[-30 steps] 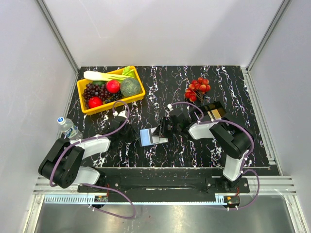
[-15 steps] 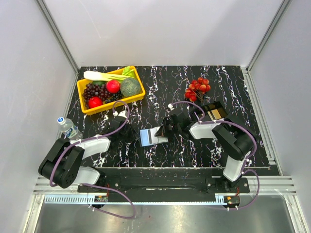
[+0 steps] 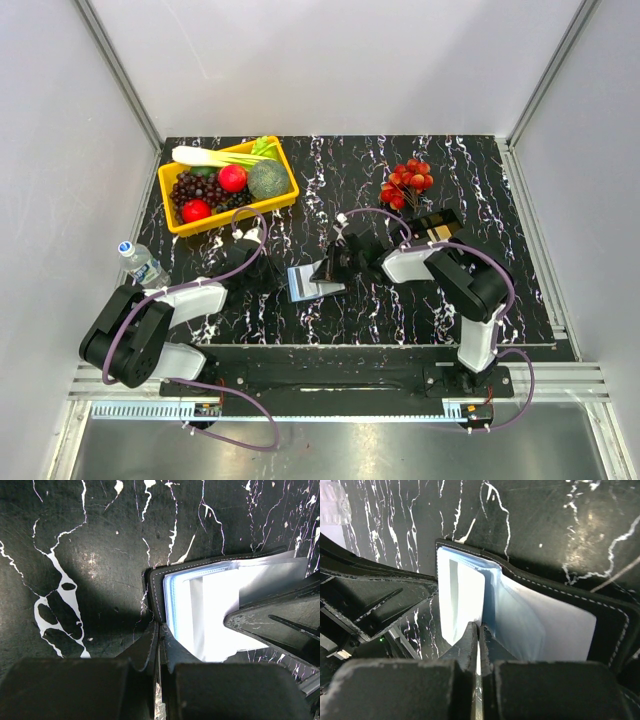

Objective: Put the credit cards into the card holder
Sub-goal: Insert the credit card into the card holder.

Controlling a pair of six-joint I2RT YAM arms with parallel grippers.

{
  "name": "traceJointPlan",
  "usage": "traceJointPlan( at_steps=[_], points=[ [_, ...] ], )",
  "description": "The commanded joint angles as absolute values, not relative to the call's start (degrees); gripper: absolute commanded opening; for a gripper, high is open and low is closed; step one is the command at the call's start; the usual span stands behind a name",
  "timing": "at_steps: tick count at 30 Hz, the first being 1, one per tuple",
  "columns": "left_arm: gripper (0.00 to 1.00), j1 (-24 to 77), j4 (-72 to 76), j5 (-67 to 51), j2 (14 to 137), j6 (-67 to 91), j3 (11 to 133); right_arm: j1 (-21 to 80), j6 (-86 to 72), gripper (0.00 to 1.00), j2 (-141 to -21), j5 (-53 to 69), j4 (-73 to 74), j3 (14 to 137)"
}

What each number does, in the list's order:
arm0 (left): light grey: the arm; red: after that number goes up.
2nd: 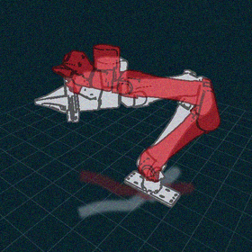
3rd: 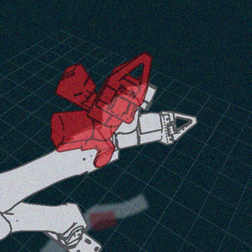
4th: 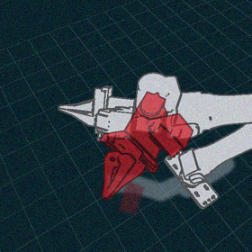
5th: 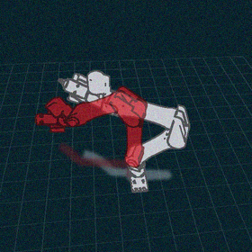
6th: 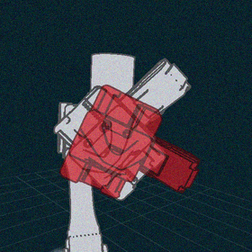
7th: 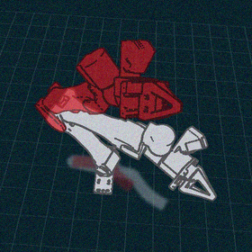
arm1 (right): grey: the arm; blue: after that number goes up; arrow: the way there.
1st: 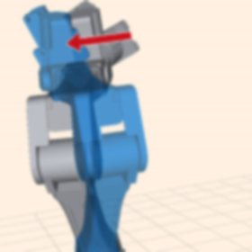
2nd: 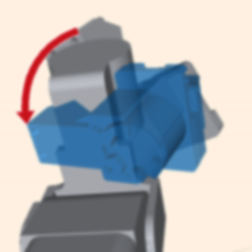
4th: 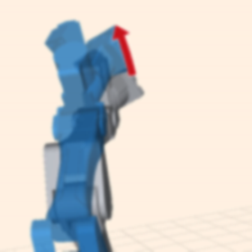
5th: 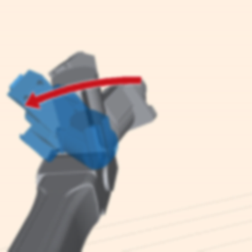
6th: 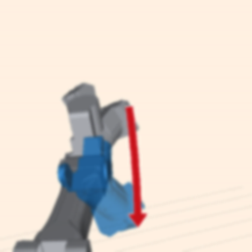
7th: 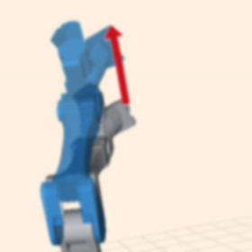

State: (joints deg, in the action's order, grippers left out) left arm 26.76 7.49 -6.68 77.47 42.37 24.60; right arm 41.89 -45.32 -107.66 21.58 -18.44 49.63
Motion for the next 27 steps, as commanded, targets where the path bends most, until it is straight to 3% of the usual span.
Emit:
traceJointPlan(
  at_steps=[1,7,14,27],
  points=[
    [0.0,27.1,8.0,-8.4,78.7,42.1,24.7,43.6,-44.4,0.01,-110.1,23.4,-18.0,52.2],
    [0.0,27.1,7.8,-8.5,78.7,41.9,24.8,43.7,-44.0,0.06,-110.8,24.3,-17.6,52.6],
    [0.0,27.1,7.1,-7.7,78.2,42.0,24.4,42.5,-44.5,0.29,-107.1,20.0,-16.3,50.1],
    [0.0,27.1,7.2,-7.8,78.0,41.9,24.3,40.8,-47.4,0.31,-106.2,21.7,-22.7,47.5]
  ],
)
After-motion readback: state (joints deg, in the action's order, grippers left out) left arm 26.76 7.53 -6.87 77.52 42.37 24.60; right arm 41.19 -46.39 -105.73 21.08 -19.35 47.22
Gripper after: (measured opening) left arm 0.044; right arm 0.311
